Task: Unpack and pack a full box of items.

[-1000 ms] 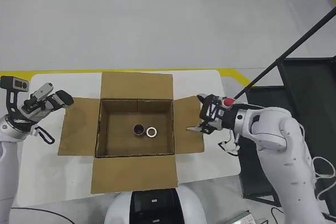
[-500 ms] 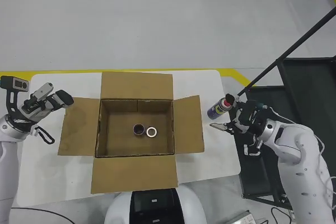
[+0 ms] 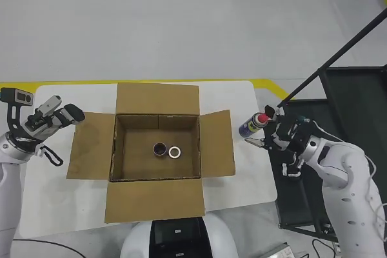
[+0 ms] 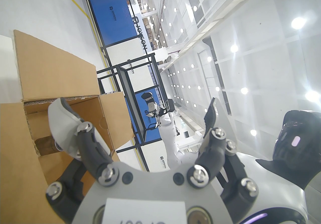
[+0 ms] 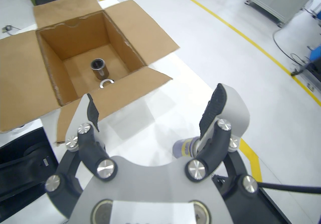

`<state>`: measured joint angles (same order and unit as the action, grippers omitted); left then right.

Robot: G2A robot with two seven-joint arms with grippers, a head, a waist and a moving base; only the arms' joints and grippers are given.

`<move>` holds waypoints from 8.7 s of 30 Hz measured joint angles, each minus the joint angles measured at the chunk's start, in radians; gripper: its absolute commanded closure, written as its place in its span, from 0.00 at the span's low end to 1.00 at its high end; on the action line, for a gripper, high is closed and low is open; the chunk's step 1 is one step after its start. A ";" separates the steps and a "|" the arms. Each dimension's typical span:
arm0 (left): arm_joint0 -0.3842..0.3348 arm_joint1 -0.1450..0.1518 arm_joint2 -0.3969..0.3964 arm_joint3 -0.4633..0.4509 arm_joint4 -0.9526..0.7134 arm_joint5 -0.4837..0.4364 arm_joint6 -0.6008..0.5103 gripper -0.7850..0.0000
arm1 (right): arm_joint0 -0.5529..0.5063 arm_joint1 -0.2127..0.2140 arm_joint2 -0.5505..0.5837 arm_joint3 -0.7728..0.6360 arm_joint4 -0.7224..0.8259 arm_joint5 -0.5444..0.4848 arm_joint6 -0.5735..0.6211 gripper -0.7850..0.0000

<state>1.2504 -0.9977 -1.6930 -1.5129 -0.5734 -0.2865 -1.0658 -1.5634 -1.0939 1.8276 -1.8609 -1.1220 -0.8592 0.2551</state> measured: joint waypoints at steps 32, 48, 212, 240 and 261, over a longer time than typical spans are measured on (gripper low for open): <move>0.000 0.000 0.000 0.000 0.000 0.000 0.000 0.00 | 0.257 -0.003 -0.216 0.781 -0.267 0.092 -0.509 0.00; 0.000 0.000 0.000 0.000 0.000 0.000 0.000 0.00 | 0.434 -0.027 -0.354 1.053 -0.246 0.084 -0.579 0.00; 0.000 0.000 0.000 0.000 0.000 0.000 0.000 0.00 | 1.196 -0.649 -1.480 1.396 1.330 0.646 0.717 0.00; 0.004 0.019 -0.057 0.165 0.060 -0.109 -0.111 0.00 | 0.785 -0.284 -0.936 0.600 1.306 0.333 0.915 0.00; -0.191 -0.016 0.171 0.504 0.137 -0.238 -0.050 0.00 | 0.194 -0.141 -0.429 -0.025 1.082 0.432 0.718 0.00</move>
<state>1.0589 -1.0138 -1.5221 -1.0086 -0.4369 -0.5242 -1.1156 -1.3693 -1.2349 1.3986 -1.8856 -0.0399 -0.4274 0.9733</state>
